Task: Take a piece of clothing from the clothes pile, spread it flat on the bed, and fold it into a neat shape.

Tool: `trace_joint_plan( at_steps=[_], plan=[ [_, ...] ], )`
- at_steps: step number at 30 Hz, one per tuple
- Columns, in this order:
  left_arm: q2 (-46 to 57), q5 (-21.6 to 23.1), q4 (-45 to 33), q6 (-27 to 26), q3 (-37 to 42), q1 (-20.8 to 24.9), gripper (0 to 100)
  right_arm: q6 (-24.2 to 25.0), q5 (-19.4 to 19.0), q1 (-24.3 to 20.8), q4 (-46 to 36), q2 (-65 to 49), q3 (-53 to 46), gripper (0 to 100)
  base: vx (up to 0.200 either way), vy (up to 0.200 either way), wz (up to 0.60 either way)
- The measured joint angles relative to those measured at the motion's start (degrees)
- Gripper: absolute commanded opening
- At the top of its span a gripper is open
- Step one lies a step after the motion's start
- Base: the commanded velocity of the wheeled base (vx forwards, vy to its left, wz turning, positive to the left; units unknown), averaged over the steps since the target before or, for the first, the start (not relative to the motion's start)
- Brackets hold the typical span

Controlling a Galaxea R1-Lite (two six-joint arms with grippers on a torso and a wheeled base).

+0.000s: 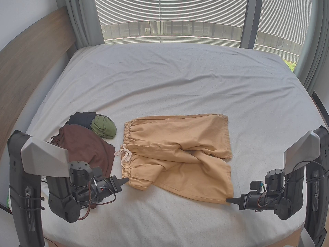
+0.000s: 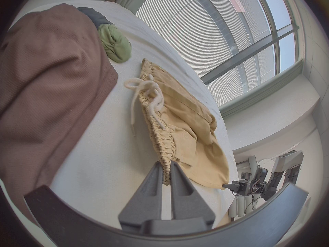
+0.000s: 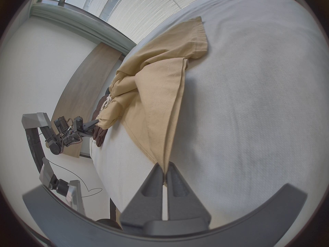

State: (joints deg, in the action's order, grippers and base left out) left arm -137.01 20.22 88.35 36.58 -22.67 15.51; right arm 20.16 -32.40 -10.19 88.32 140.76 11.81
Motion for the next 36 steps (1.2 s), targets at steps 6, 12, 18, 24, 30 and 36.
trace_joint_plan(
  at_steps=[6, 12, 18, 24, 30, 36],
  plan=[
    [4.53, 3.52, -0.02, -0.11, 5.36, -3.74, 0, -0.54, -0.55, 2.26, 0.0, -0.46, -2.17, 0, 0.0, 0.0, 0.0],
    [6.02, 5.45, -0.02, -1.69, 8.87, -6.39, 0, -1.65, -0.71, 4.19, -0.02, -0.52, -2.89, 0, 0.0, 0.0, 0.0],
    [4.64, 5.56, 0.01, -5.19, 10.96, -7.11, 0, -2.82, -0.82, 5.62, -0.07, -0.69, -3.96, 0, 0.0, 0.0, 0.0],
    [2.74, 5.58, 0.01, -8.25, 12.35, -6.96, 0, -4.79, -0.83, 7.0, -0.09, -0.88, -5.64, 0, 0.0, 0.0, 0.0],
    [0.62, 5.45, 0.01, -11.37, 13.25, -7.17, 0, -5.77, -0.82, 7.77, -0.09, -0.88, -6.34, 0, 0.0, 0.0, 0.0],
    [-1.11, 4.9, 0.09, -12.25, 13.34, -7.3, 0, -6.75, -0.79, 8.07, -0.11, -0.61, -6.67, 0, 0.0, 0.0, 0.0]
  ],
)
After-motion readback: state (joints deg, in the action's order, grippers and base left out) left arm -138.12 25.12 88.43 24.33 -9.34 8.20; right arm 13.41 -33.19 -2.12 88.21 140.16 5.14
